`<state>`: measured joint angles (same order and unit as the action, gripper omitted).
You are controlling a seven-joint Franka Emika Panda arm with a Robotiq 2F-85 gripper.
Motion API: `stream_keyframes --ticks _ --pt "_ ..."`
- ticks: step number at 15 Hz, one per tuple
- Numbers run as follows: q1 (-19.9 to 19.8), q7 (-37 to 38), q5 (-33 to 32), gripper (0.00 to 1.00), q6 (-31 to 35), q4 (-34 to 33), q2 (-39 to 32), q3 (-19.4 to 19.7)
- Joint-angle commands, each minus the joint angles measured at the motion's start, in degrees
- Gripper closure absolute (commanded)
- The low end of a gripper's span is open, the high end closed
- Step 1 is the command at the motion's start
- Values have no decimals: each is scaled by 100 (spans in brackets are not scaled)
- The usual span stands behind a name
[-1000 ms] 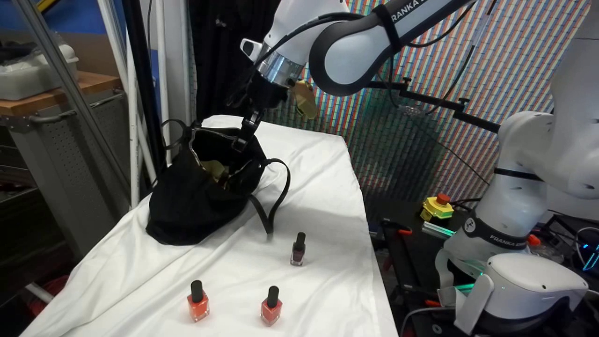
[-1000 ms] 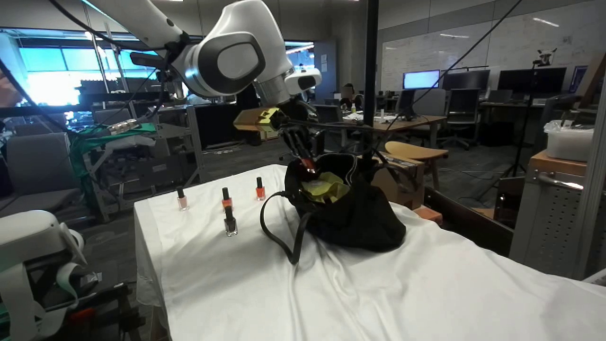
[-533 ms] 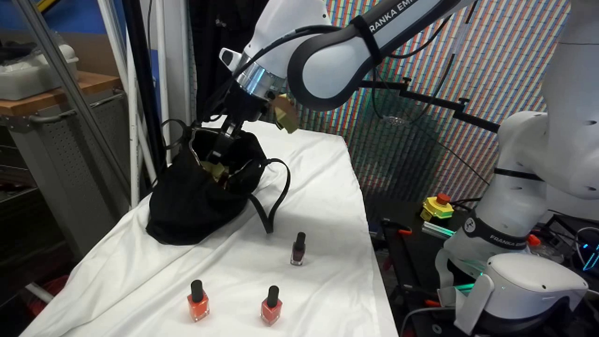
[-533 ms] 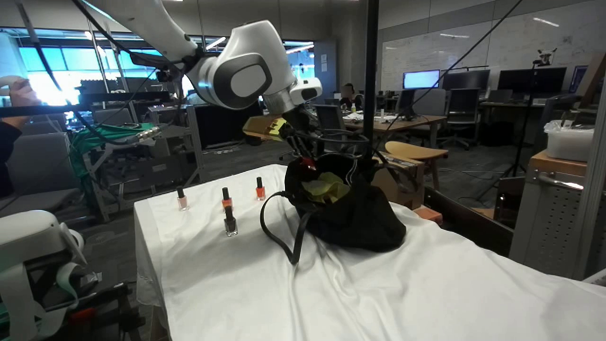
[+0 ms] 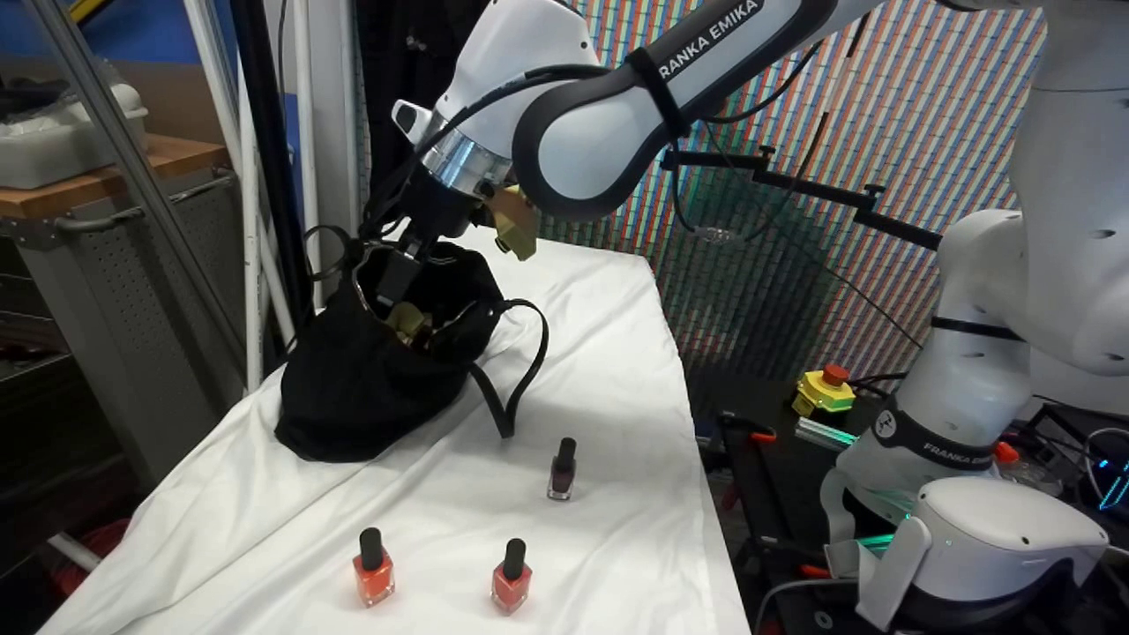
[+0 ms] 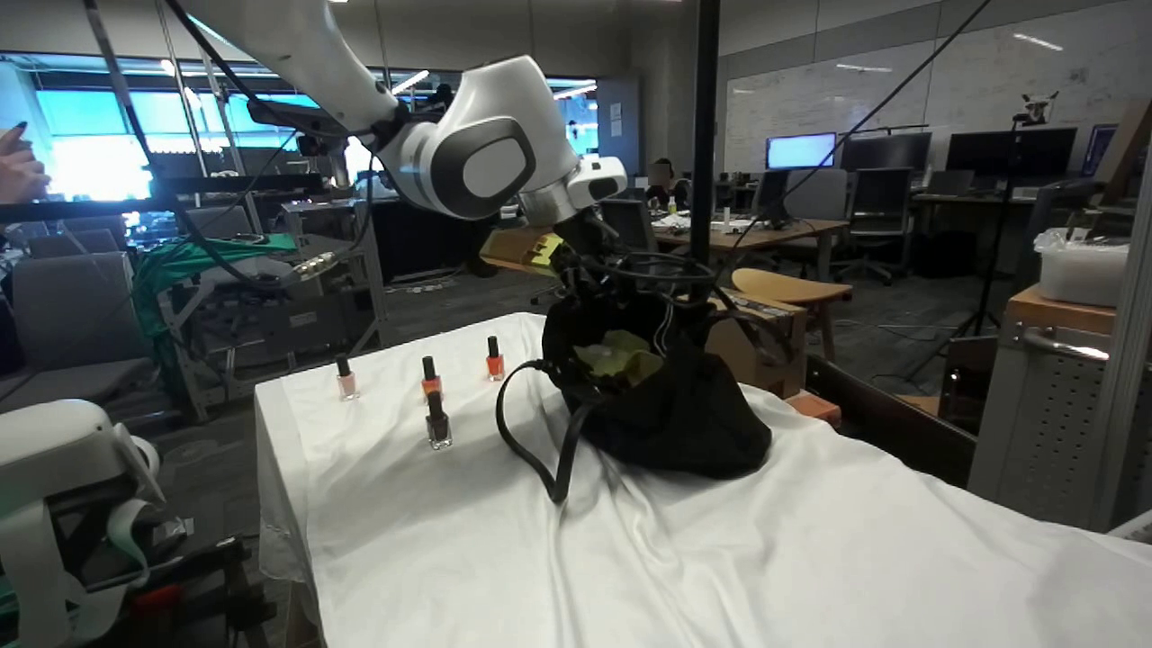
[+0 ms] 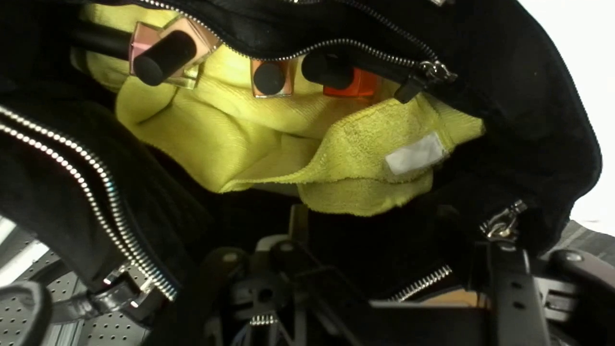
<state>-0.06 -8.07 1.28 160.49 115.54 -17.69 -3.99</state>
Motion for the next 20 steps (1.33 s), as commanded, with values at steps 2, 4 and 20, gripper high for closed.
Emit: stream_keyframes --ticks 2,4,20 --pt "114 191 -332 0 -200 26 167 186" --pt "214 433 -666 0 -433 134 309 377" --pt "284 2152 -1773 0 -2102 1288 1603 546"
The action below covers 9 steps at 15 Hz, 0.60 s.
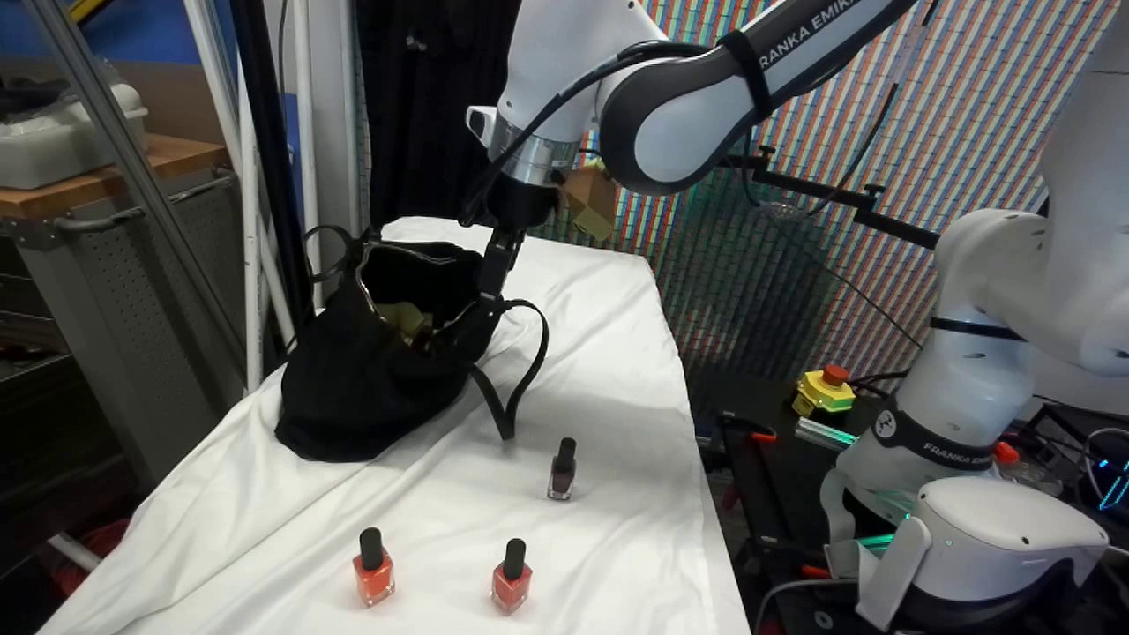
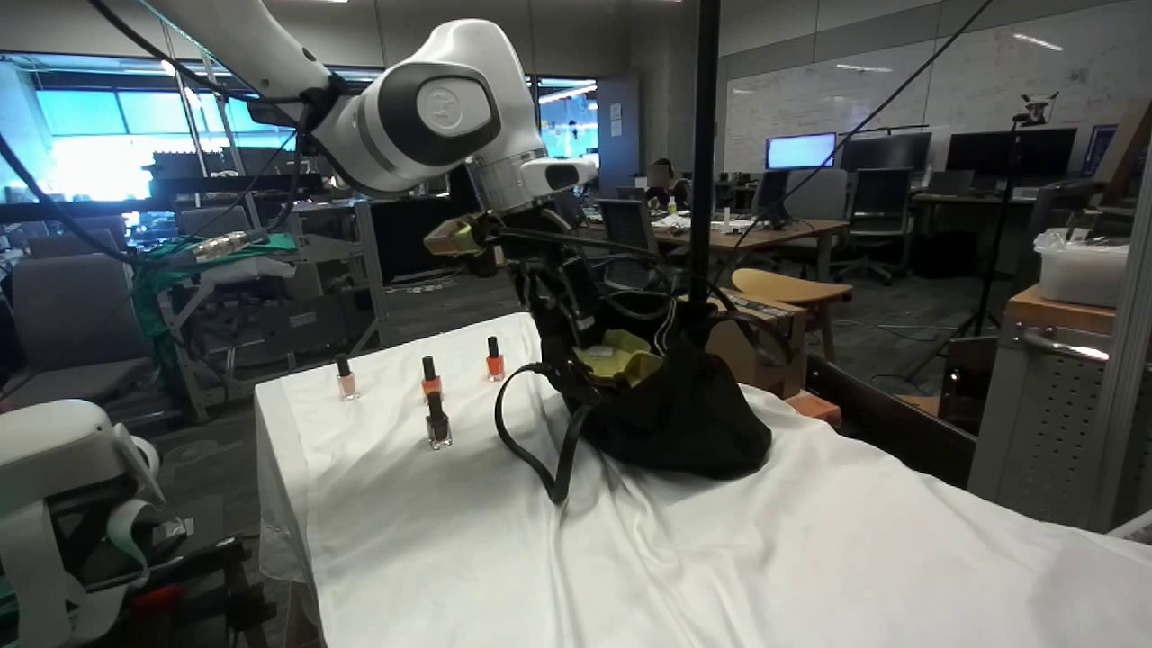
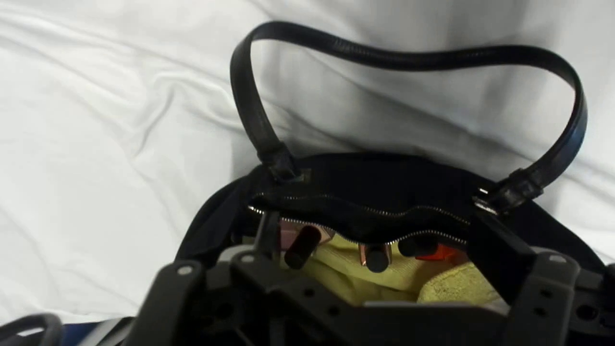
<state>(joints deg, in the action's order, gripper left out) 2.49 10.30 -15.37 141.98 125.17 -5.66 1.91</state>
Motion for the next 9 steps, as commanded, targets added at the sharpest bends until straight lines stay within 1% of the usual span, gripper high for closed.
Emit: stream_keyframes --ticks 1,4,9 --pt "23 331 -87 0 -345 406 469 -73" --pt "18 430 -111 0 -492 755 716 -167" --pt "-29 446 -158 0 -452 1443 1112 -292"
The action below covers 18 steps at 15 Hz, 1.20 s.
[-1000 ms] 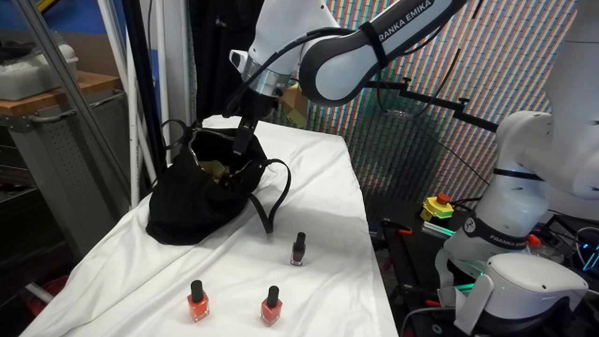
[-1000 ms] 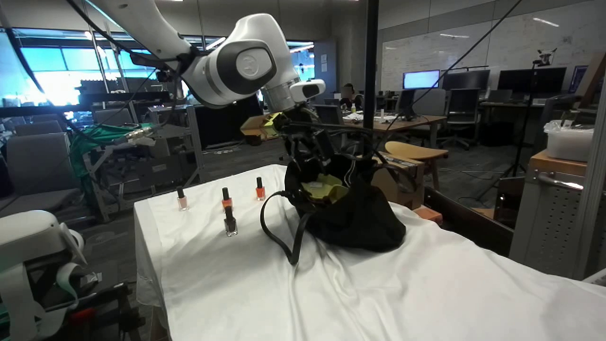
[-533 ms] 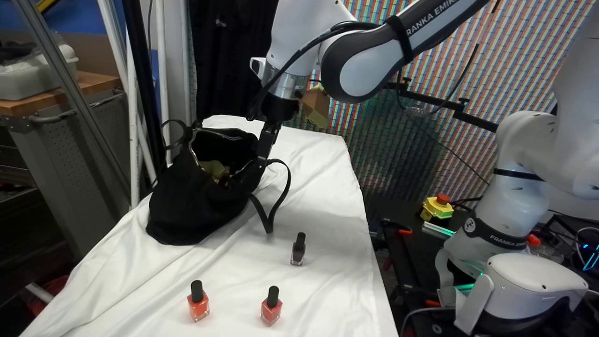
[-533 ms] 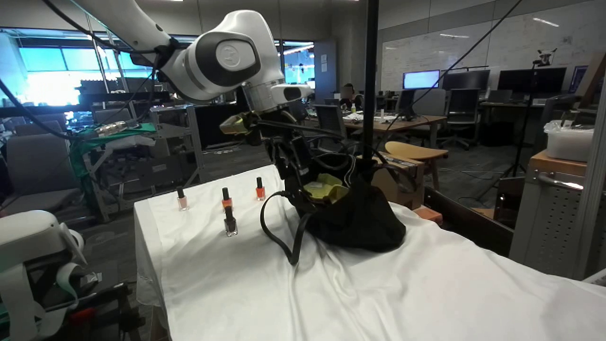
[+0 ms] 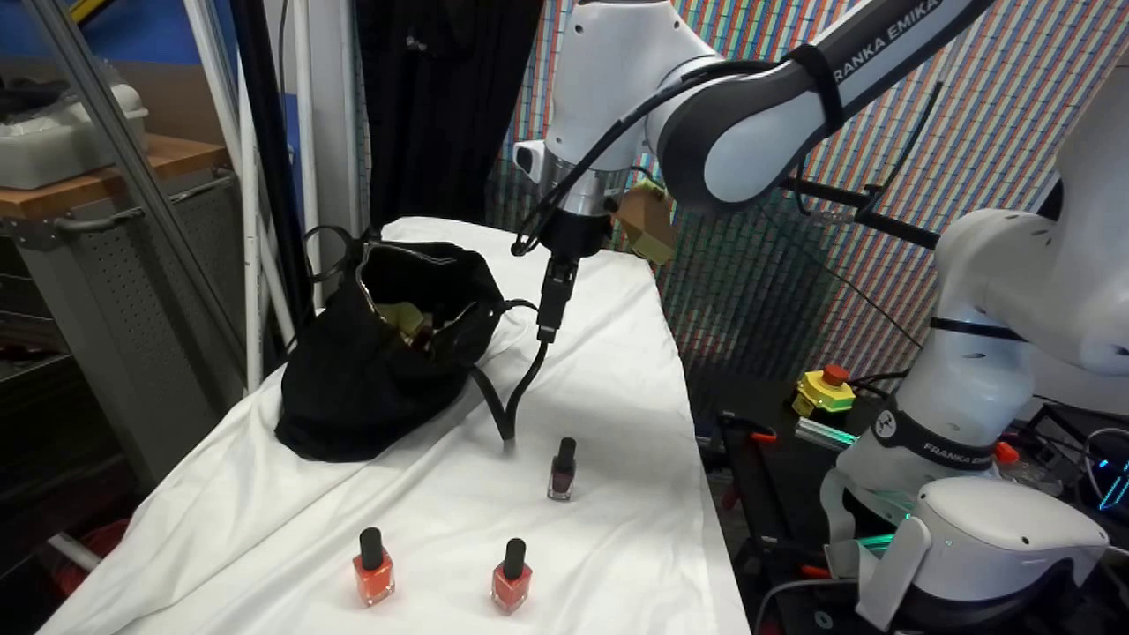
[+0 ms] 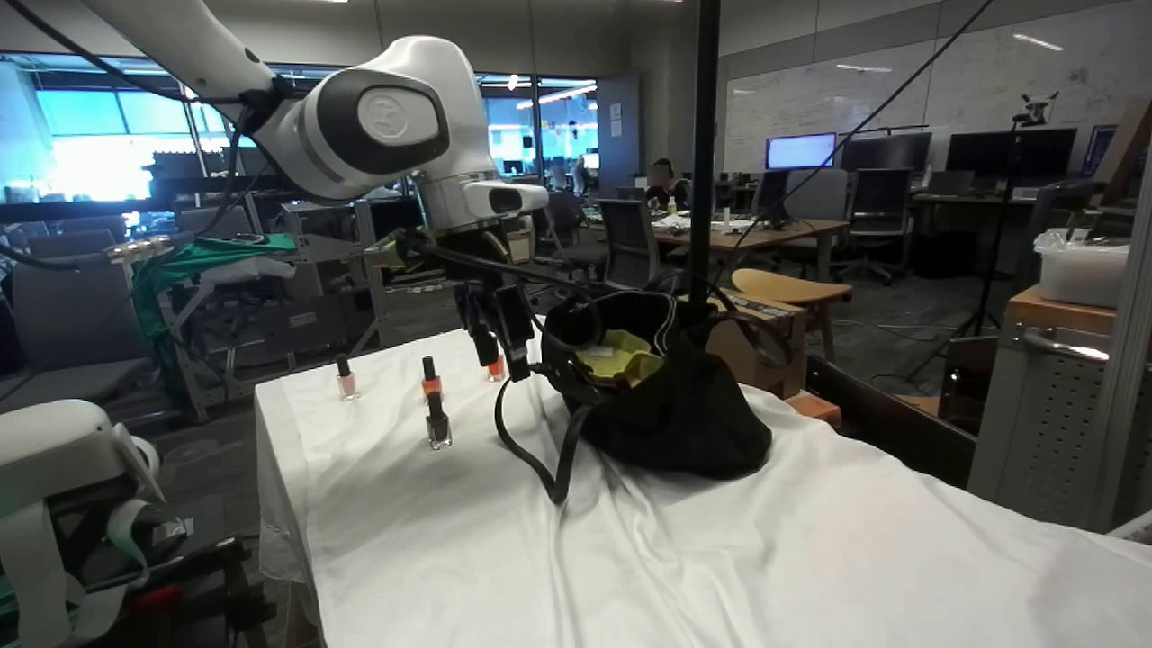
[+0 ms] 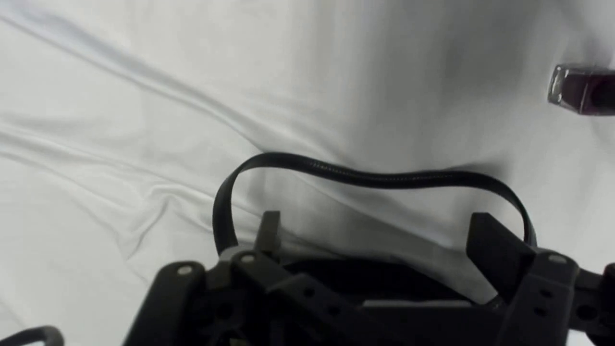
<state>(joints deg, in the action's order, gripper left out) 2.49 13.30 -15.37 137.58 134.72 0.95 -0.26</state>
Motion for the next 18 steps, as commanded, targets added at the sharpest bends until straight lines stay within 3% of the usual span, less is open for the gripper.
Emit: stream_keyframes --ticks 1,8,18 --pt "-38 83 -112 0 0 621 527 -89" --pt "-13 138 24 0 118 1231 713 -243" --pt "70 1287 682 0 257 958 211 -553"
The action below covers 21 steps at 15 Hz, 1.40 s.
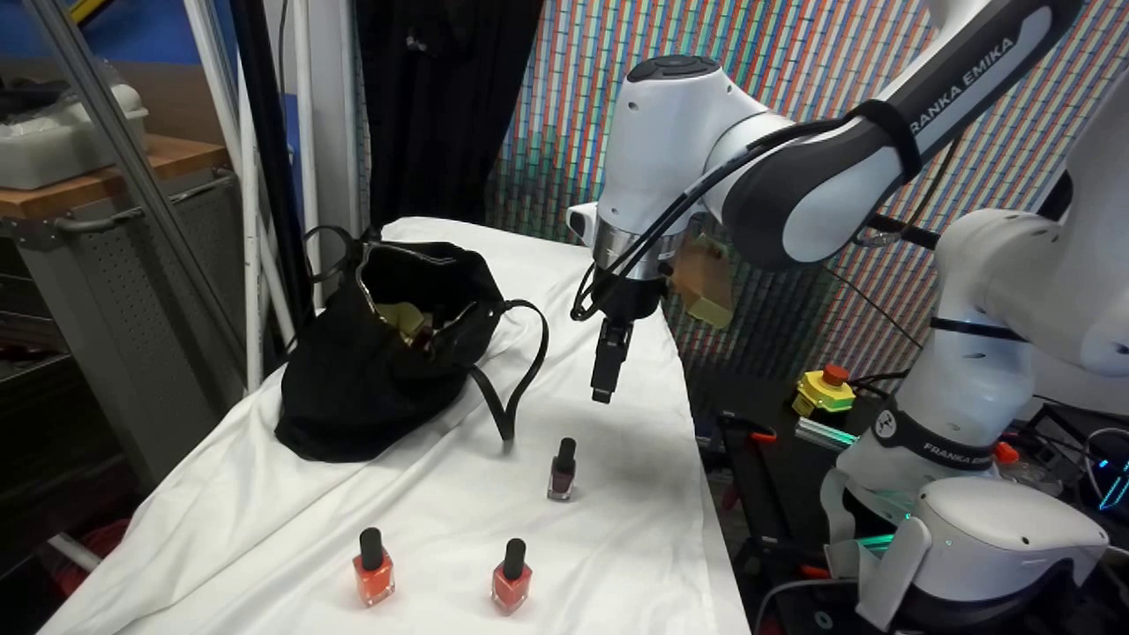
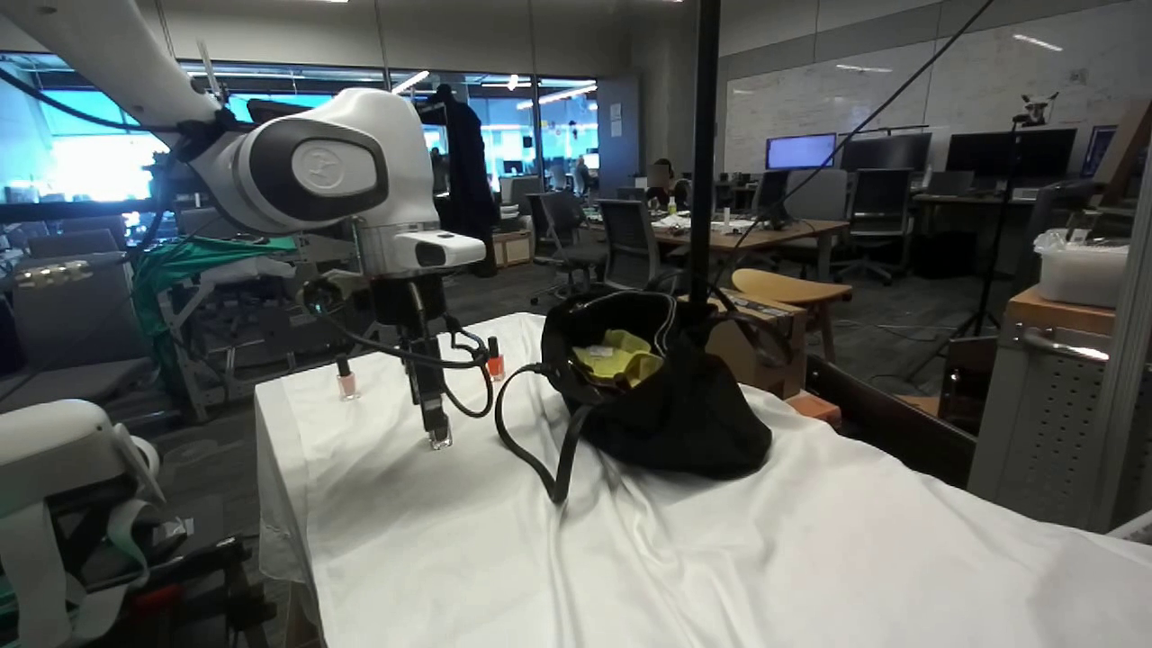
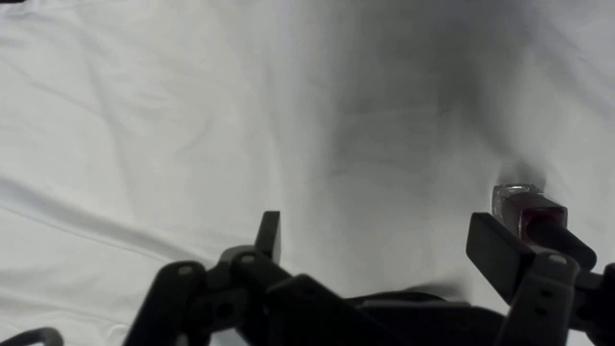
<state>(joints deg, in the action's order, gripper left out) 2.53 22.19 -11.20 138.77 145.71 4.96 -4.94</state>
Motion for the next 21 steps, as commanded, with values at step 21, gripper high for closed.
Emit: stream_keyframes --ticks 21 --pt "455 1794 1020 0 154 -1244 -1253 -98"
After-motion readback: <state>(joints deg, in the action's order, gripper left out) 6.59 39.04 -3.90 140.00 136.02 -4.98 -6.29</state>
